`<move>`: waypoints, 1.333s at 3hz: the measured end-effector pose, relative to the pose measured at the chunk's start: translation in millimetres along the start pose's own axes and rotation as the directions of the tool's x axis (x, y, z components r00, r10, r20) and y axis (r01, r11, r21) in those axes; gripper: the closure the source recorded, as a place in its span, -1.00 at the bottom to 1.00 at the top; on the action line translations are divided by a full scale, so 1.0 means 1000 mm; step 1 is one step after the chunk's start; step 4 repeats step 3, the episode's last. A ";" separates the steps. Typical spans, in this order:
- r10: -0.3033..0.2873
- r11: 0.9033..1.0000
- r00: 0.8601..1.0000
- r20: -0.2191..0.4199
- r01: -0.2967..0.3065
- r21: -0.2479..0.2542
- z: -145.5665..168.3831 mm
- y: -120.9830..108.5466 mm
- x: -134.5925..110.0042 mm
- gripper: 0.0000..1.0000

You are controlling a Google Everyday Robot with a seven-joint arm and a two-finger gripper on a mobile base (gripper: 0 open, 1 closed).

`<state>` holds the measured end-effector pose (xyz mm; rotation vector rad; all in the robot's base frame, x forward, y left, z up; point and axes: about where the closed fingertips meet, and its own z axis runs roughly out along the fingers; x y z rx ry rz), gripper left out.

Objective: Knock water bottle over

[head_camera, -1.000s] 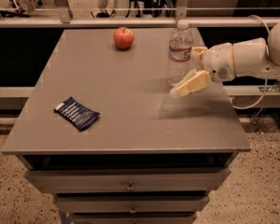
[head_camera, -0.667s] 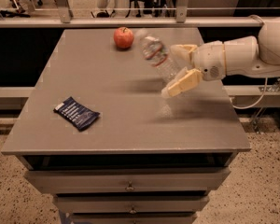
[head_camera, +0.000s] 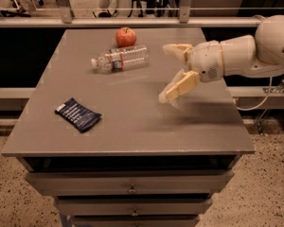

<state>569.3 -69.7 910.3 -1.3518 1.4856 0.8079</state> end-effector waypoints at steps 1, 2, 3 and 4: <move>-0.007 1.000 1.000 -0.019 0.007 0.024 -0.021 0.005 0.005 -1.00; -0.030 0.997 0.998 -0.054 0.034 0.073 -0.058 0.003 0.002 -1.00; -0.034 0.996 0.998 -0.058 0.038 0.081 -0.063 0.002 0.001 -1.00; -0.034 0.996 0.998 -0.058 0.038 0.081 -0.063 0.002 0.001 -1.00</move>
Offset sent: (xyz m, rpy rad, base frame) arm -0.0219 -0.1087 0.0450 -0.1070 -0.1042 -0.1387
